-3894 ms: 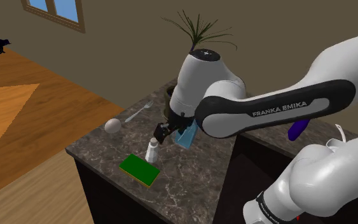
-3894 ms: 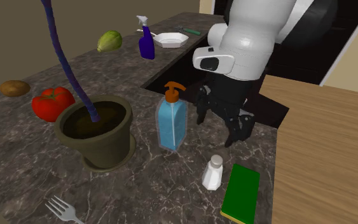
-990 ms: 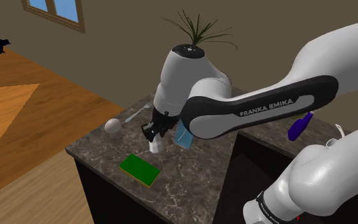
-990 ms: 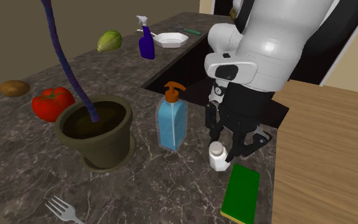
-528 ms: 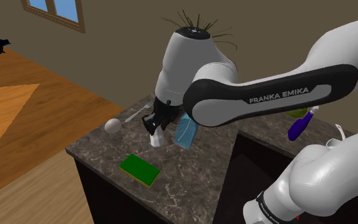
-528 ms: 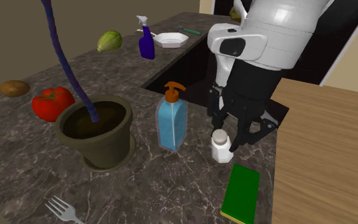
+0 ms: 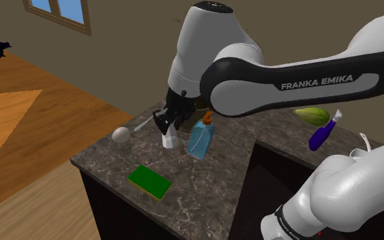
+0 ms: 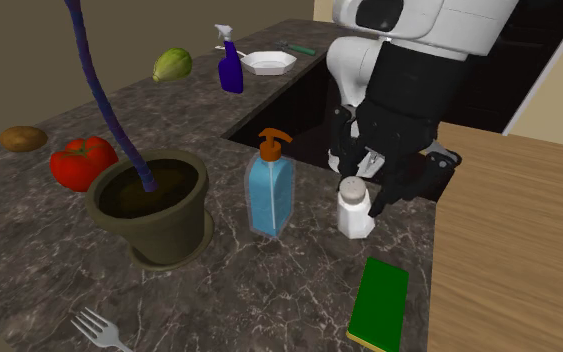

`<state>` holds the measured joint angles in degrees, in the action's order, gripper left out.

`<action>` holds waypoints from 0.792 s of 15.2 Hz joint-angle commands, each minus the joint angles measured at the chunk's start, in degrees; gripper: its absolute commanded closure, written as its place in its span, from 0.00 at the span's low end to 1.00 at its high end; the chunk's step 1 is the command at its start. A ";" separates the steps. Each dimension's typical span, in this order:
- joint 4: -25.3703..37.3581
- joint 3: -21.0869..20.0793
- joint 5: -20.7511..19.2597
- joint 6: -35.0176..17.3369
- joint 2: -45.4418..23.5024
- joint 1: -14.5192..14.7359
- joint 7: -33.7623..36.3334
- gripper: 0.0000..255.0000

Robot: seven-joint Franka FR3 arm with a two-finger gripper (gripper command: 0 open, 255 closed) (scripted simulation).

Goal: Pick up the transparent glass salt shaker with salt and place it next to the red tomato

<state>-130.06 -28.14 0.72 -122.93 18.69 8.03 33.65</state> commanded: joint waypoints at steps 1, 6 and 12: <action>0.96 0.32 0.23 1.48 0.55 0.04 -0.42 1.00; 2.10 1.85 0.66 3.72 1.80 -0.23 -2.46 1.00; -1.78 8.81 1.06 2.60 4.87 -2.37 -11.82 1.00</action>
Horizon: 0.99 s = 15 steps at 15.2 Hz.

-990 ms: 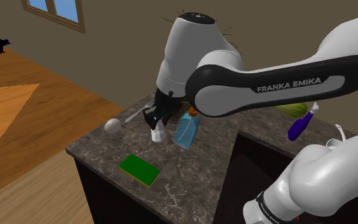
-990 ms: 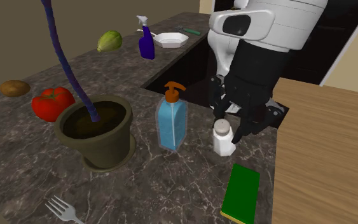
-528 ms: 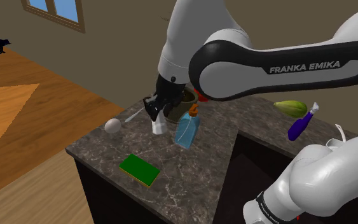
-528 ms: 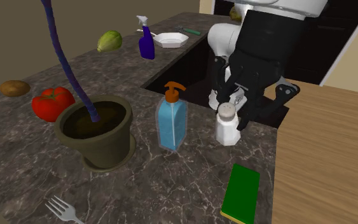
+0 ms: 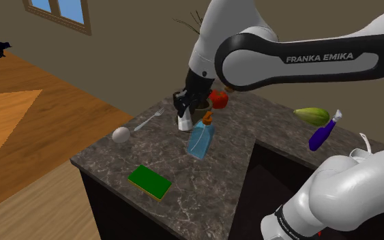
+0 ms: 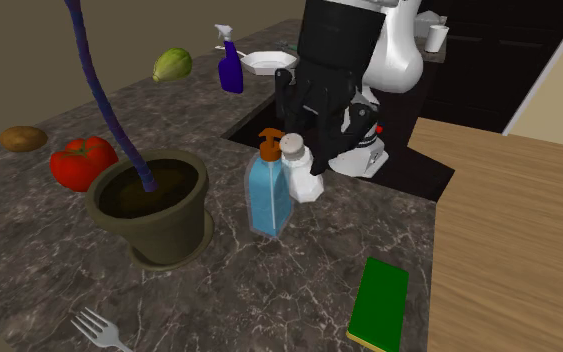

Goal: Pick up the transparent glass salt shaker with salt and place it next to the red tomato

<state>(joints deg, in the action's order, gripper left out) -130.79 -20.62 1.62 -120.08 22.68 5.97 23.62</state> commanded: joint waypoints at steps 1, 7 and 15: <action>-1.46 2.42 0.09 -0.41 1.16 -0.74 -3.30 1.00; -2.60 9.04 -0.74 -1.38 1.46 -3.58 -12.17 1.00; -0.41 17.43 -1.97 -2.45 -1.65 -7.59 -23.60 1.00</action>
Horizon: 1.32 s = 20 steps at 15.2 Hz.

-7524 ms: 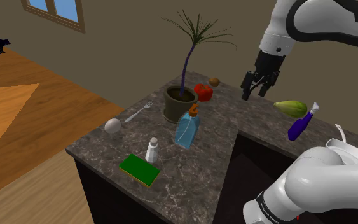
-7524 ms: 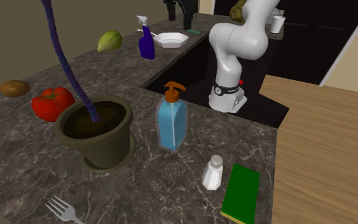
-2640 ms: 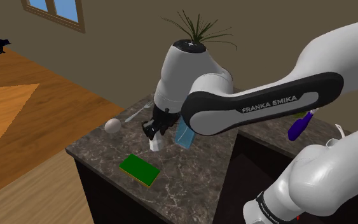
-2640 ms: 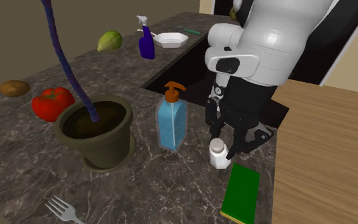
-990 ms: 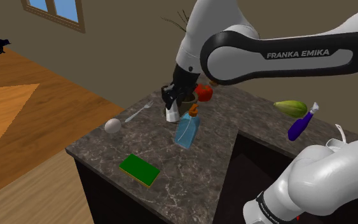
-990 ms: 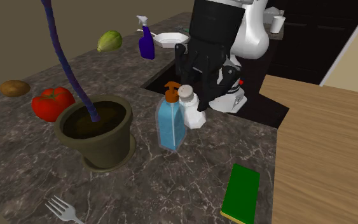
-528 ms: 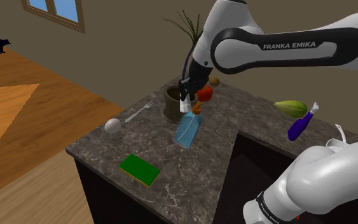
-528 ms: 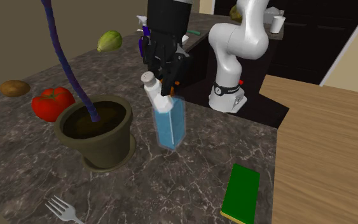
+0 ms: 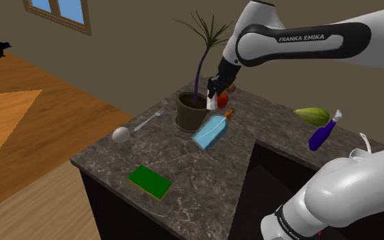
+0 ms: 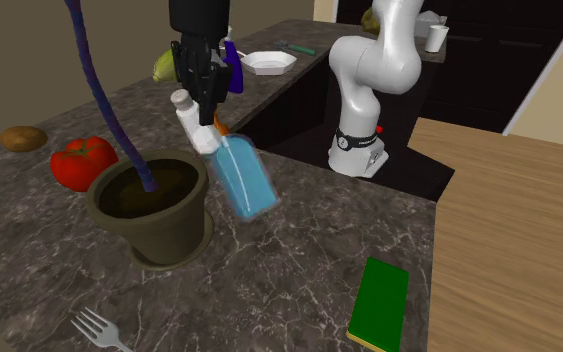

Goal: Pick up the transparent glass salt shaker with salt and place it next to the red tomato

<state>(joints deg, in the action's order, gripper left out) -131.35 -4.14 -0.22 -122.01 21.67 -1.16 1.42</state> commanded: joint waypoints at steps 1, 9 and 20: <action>0.72 1.95 -0.22 -0.62 -1.29 -0.94 -2.81 1.00; 7.63 9.48 0.24 -0.79 -8.34 -4.55 -14.09 1.00; 24.20 17.69 5.25 1.95 -22.95 -9.74 -29.54 1.00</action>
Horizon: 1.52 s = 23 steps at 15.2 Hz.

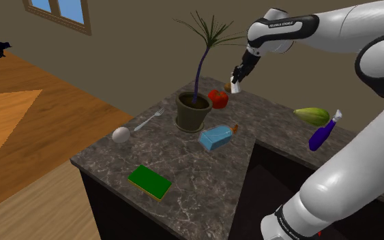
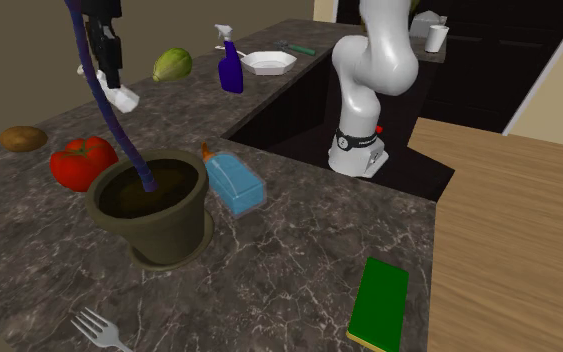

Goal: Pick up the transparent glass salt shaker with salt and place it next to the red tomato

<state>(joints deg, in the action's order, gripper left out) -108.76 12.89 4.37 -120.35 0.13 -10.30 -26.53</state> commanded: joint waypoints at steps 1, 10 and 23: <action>3.58 1.21 1.36 0.81 -3.02 -1.21 -2.95 1.00; 26.13 4.08 8.34 8.19 -19.99 -8.85 -13.46 1.00; 46.44 3.59 13.12 12.95 -36.58 -16.75 -18.50 1.00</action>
<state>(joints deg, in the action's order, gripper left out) -61.98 16.51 17.41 -106.84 -36.26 -27.00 -44.86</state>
